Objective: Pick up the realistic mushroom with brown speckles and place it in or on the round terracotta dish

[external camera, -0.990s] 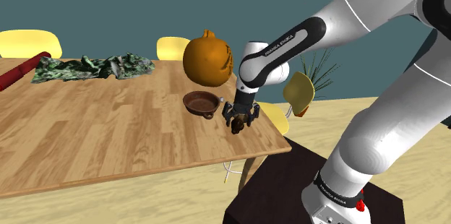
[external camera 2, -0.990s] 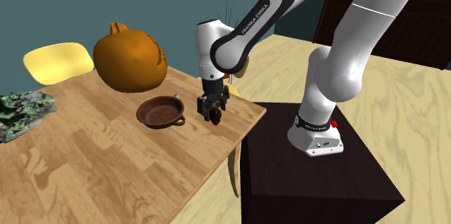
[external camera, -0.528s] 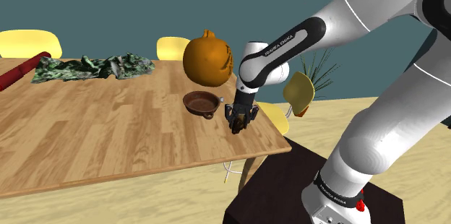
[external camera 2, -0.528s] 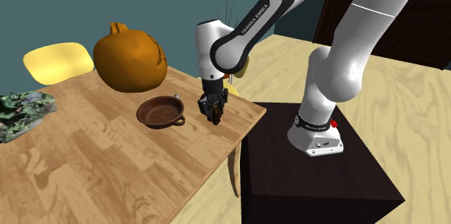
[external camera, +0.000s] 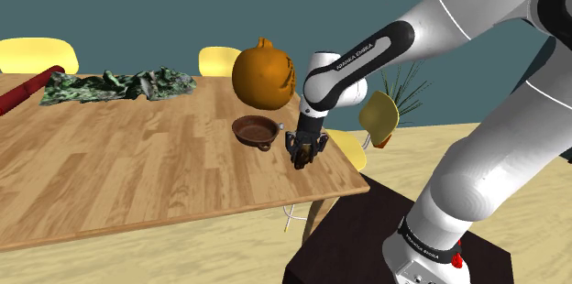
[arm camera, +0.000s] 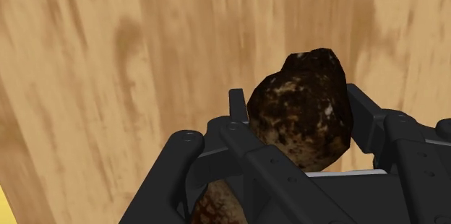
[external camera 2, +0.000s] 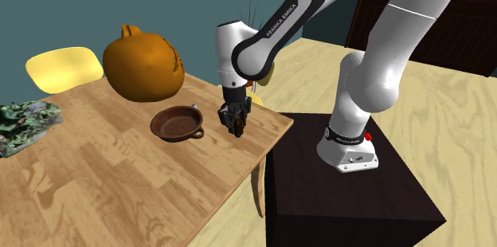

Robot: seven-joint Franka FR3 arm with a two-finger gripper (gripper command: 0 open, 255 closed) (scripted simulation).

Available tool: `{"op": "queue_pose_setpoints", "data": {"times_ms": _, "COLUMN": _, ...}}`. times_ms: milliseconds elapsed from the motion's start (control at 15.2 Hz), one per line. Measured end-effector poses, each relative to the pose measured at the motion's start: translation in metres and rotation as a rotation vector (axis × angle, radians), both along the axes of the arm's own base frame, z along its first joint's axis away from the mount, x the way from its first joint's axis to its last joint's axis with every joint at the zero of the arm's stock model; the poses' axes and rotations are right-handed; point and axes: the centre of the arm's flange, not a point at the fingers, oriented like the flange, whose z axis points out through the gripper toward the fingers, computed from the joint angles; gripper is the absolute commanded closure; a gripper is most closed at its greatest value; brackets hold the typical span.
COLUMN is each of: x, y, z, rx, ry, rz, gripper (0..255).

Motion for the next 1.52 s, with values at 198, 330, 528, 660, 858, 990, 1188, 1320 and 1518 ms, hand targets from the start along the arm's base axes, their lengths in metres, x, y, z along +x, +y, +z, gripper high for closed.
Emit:
{"op": "queue_pose_setpoints", "data": {"times_ms": 198, "x": 0.000, "y": 0.000, "z": 0.014, "rx": 0.000, "ry": 0.000, "rz": 0.000, "gripper": 255}}
{"op": "queue_pose_setpoints", "data": {"times_ms": 330, "x": 0.000, "y": 0.000, "z": 0.024, "rx": 0.000, "ry": 0.000, "rz": 0.000, "gripper": 255}}
{"op": "queue_pose_setpoints", "data": {"times_ms": 528, "x": 0.001, "y": 0.000, "z": 0.039, "rx": 0.000, "ry": 0.000, "rz": 0.000, "gripper": 255}}
{"op": "queue_pose_setpoints", "data": {"times_ms": 660, "x": 0.001, "y": 0.001, "z": 0.050, "rx": 0.000, "ry": 0.000, "rz": 0.000, "gripper": 255}}
{"op": "queue_pose_setpoints", "data": {"times_ms": 858, "x": 0.002, "y": -0.001, "z": 0.065, "rx": 0.000, "ry": 0.000, "rz": 0.000, "gripper": 255}}
{"op": "queue_pose_setpoints", "data": {"times_ms": 990, "x": 0.000, "y": -0.001, "z": 0.075, "rx": 0.000, "ry": 0.000, "rz": 0.000, "gripper": 255}}
{"op": "queue_pose_setpoints", "data": {"times_ms": 1188, "x": -0.001, "y": -0.001, "z": 0.092, "rx": 0.000, "ry": 0.000, "rz": 0.000, "gripper": 255}}
{"op": "queue_pose_setpoints", "data": {"times_ms": 1320, "x": -0.001, "y": 0.000, "z": 0.104, "rx": 0.000, "ry": 0.000, "rz": 0.000, "gripper": 255}}
{"op": "queue_pose_setpoints", "data": {"times_ms": 1518, "x": 0.005, "y": 0.001, "z": 0.115, "rx": 0.000, "ry": 0.000, "rz": 0.000, "gripper": 255}}
